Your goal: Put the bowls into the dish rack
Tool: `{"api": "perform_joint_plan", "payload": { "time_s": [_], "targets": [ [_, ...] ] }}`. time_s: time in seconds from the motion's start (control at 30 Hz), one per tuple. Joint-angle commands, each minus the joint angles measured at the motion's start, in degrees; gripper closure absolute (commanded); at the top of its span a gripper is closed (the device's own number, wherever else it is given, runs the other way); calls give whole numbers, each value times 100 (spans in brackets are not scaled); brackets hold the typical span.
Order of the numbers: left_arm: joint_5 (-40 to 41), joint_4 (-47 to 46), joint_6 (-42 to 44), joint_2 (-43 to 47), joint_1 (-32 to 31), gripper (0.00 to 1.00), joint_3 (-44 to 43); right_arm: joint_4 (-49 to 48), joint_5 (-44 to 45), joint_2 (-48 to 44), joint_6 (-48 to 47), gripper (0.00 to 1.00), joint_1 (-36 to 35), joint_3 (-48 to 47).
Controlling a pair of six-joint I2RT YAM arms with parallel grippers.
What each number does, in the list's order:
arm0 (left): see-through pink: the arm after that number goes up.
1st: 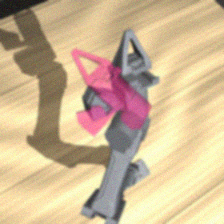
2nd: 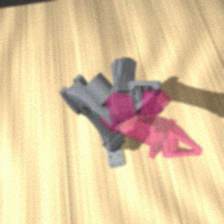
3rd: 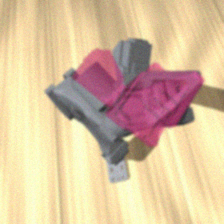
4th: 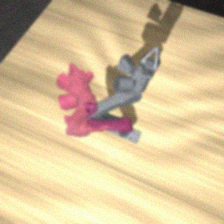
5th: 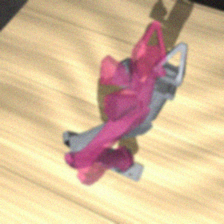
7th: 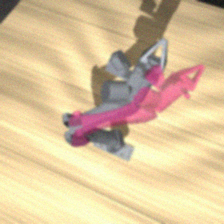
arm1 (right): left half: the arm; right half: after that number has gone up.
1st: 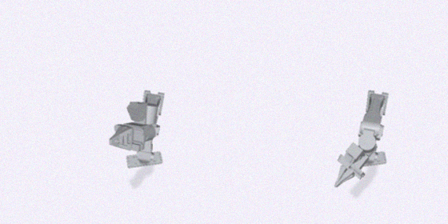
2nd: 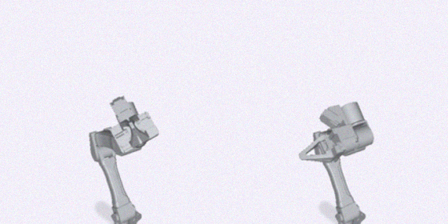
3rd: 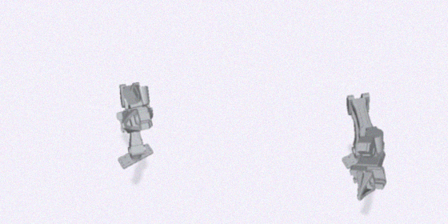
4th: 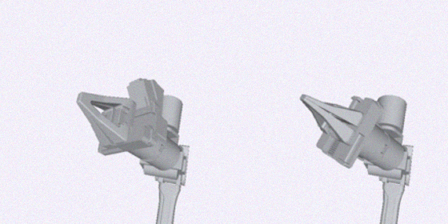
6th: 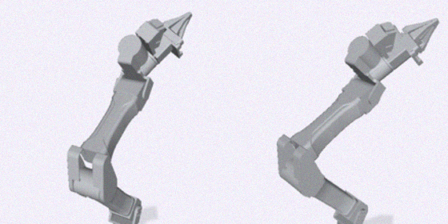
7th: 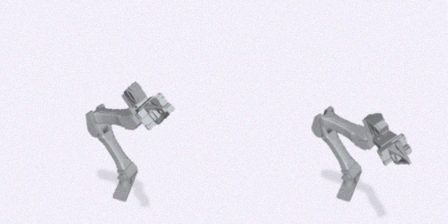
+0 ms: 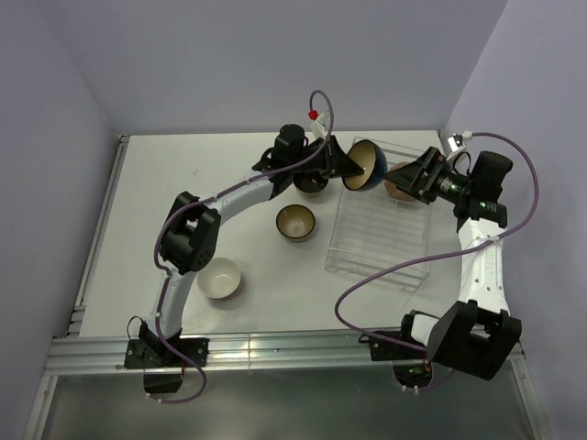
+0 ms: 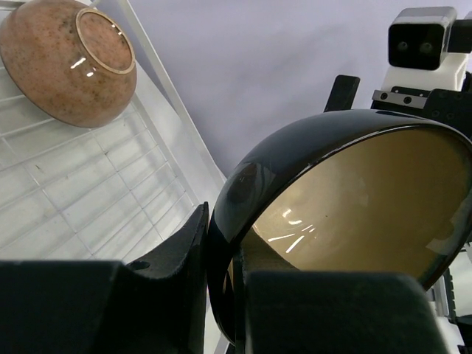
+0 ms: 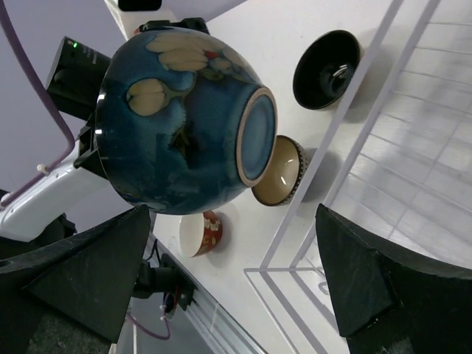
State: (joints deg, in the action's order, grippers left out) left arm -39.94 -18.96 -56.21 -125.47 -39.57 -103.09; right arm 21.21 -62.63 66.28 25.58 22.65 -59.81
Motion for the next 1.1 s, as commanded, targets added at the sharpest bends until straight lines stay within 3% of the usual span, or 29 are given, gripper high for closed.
{"api": "perform_joint_plan", "payload": {
  "time_s": [0.0, 0.2, 1.07],
  "targets": [
    [-233, -881, -294, 172, -15, 100, -1, -785, 321, -212, 377, 0, -374, 5],
    [-321, -1004, -383, 216, -16, 100, 122, -1532, 479, -370, 711, 0, -753, 119],
    [-286, -1101, -549, 198, -24, 100, 201, -1234, 928, -89, 738, 0, -1272, -153]
  ]
}}
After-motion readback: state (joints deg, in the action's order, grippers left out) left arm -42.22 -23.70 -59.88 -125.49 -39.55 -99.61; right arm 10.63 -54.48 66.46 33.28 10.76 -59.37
